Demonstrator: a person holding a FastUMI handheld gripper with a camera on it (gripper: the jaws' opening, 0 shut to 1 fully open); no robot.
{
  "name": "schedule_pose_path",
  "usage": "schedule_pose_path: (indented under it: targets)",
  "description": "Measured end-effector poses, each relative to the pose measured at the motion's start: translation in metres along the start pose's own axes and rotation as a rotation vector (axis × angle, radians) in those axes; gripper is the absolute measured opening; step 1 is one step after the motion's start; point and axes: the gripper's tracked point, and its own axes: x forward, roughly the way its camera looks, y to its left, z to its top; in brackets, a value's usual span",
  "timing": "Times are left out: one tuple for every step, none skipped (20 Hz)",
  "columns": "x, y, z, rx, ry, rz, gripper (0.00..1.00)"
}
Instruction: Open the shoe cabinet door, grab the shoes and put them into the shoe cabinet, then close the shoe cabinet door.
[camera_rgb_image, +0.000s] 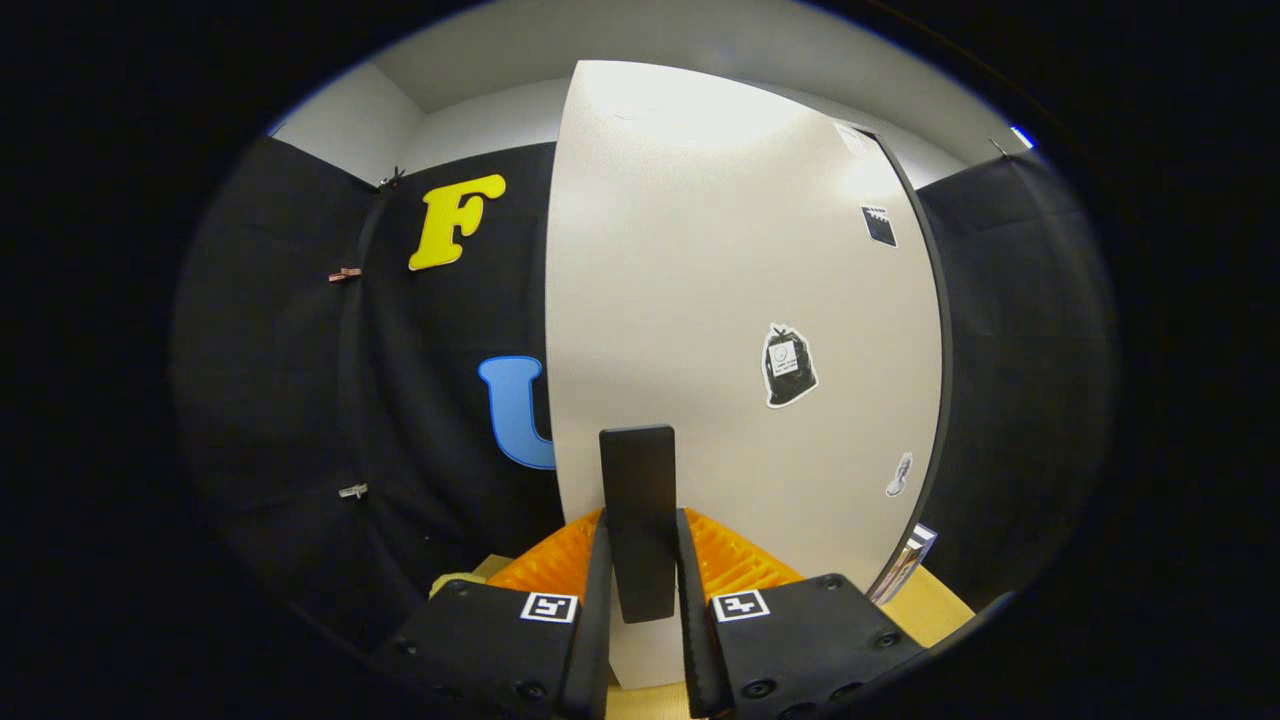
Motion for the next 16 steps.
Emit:
schedule_pose_path:
  targets:
    - [-0.009, -0.003, -0.001, 0.004, 0.002, 0.018, 0.34]
    - [-0.016, -0.006, -0.001, 0.007, 0.005, 0.037, 0.34]
    - [-0.023, -0.009, 0.000, 0.008, 0.007, 0.055, 0.34]
    - [-0.030, -0.012, 0.000, 0.003, 0.009, 0.070, 0.34]
    - [-0.038, -0.018, 0.001, -0.002, 0.007, 0.083, 0.34]
    - [-0.046, -0.022, 0.002, -0.006, 0.006, 0.095, 0.34]
    - [-0.053, -0.026, 0.001, -0.011, 0.004, 0.105, 0.34]
    - [-0.061, -0.032, 0.002, -0.015, 0.003, 0.114, 0.34]
    - [-0.068, -0.038, 0.003, -0.017, 0.001, 0.121, 0.34]
    - [-0.076, -0.044, 0.003, -0.018, 0.000, 0.127, 0.34]
    - [-0.085, -0.052, 0.003, -0.019, -0.003, 0.130, 0.34]
    - [-0.092, -0.058, 0.004, -0.018, -0.005, 0.131, 0.34]
    - [-0.096, -0.065, 0.005, -0.016, -0.004, 0.130, 0.34]
    - [-0.100, -0.071, 0.005, -0.014, -0.003, 0.127, 0.34]
    - [-0.105, -0.078, 0.005, -0.012, -0.003, 0.123, 0.34]
    - [-0.110, -0.084, 0.007, -0.009, -0.006, 0.119, 0.34]
